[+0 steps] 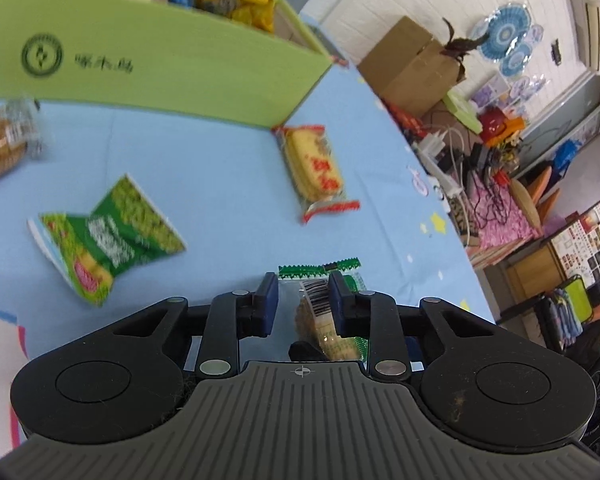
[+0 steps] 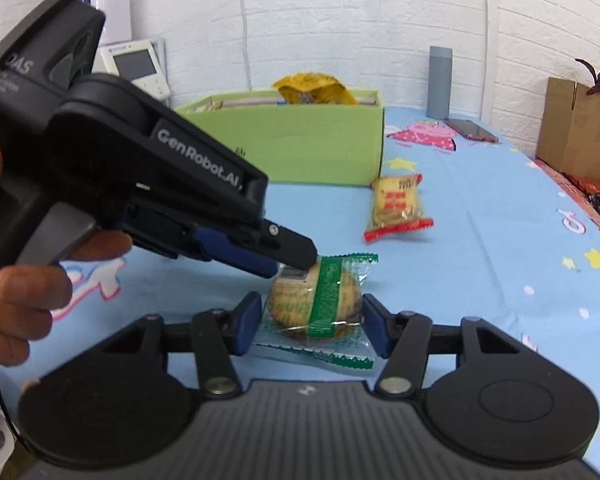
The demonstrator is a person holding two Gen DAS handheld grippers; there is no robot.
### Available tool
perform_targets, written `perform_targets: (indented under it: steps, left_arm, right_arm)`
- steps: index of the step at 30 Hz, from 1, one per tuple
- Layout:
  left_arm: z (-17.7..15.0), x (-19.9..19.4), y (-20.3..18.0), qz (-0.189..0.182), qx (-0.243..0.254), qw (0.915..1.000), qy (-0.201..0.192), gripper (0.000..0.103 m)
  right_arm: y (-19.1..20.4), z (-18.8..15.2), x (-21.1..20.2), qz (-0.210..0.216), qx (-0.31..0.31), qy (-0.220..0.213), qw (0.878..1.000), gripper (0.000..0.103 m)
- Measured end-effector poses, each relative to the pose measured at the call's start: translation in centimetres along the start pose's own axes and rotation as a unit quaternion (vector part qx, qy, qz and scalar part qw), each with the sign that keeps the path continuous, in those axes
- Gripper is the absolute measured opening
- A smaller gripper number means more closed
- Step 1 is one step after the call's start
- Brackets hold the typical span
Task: Organize snacks
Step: 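Close the left gripper on the clear-wrapped cake, then lower the clear-wrapped cake into the green box and open the left gripper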
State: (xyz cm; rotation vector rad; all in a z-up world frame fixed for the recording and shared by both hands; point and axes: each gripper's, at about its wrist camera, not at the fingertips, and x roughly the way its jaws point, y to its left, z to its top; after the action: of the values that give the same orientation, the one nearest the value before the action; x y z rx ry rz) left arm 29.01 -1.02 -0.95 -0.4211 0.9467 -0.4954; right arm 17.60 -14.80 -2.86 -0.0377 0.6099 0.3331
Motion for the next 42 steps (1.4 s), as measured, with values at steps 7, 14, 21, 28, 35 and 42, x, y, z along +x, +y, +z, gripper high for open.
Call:
perform_targets:
  steps: [7, 14, 21, 28, 35, 42]
  left_arm:
    - [5.7, -2.9, 0.0, 0.014, 0.009, 0.9973, -0.072, 0.008]
    - [13.6, -3.9, 3.0, 0.054, 0.002, 0.9909, -0.124, 0.015]
    - [18.6, -0.4, 9.5, 0.073, -0.058, 0.9894, -0.112, 0.016]
    - [17.5, -2.8, 9.6, 0.037, -0.044, 0.9867, -0.152, 0.044]
    - [14.0, -5.6, 6.5, 0.009, -0.015, 0.9866, -0.162, 0.056]
    - [9.4, -2.7, 3.9, -0.005, 0.003, 0.9959, -0.09, 0.058]
  right_arm:
    - [0.2, 5.8, 2.0, 0.025, -0.027, -0.045, 0.998, 0.061]
    - [2.1, 15.0, 8.1, 0.07, -0.075, -0.076, 0.992, 0.062]
    - [3.9, 18.6, 17.7, 0.093, -0.083, -0.038, 0.992, 0.062]
    - [2.0, 18.0, 14.7, 0.107, -0.059, -0.07, 0.99, 0.084]
    - [-0.4, 13.4, 7.6, 0.076, -0.052, -0.088, 0.992, 0.094]
    - [-3.3, 6.6, 4.7, 0.012, -0.009, -0.038, 0.999, 0.094]
